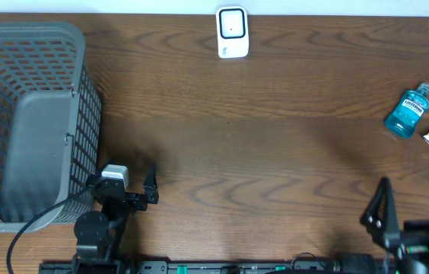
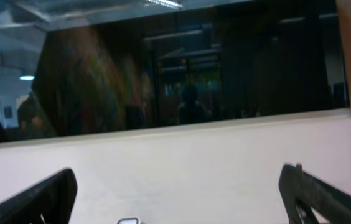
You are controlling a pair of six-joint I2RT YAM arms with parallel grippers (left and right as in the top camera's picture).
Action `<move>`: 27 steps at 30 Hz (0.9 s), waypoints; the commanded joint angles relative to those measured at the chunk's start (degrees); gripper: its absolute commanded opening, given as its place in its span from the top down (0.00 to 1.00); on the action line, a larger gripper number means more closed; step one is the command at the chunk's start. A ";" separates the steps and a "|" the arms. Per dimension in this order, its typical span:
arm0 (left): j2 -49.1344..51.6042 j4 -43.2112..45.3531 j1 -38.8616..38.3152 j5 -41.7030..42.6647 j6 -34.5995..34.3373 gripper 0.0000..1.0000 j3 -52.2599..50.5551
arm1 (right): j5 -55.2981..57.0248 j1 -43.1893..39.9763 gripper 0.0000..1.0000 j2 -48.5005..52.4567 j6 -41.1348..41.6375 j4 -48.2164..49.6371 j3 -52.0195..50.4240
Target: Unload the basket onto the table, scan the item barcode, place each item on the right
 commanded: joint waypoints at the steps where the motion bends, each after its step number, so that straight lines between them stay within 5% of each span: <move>1: -0.31 -1.36 0.20 0.72 0.74 0.02 -0.94 | 1.95 0.46 0.01 -0.33 0.57 3.74 -6.38; 16: -0.31 -1.36 0.20 0.72 0.74 0.02 -0.94 | 3.48 0.57 0.01 -0.37 0.59 23.52 -29.66; 27: -0.31 -1.36 0.20 0.72 0.74 0.02 -0.94 | 5.01 0.76 0.01 -0.39 0.55 22.99 -37.16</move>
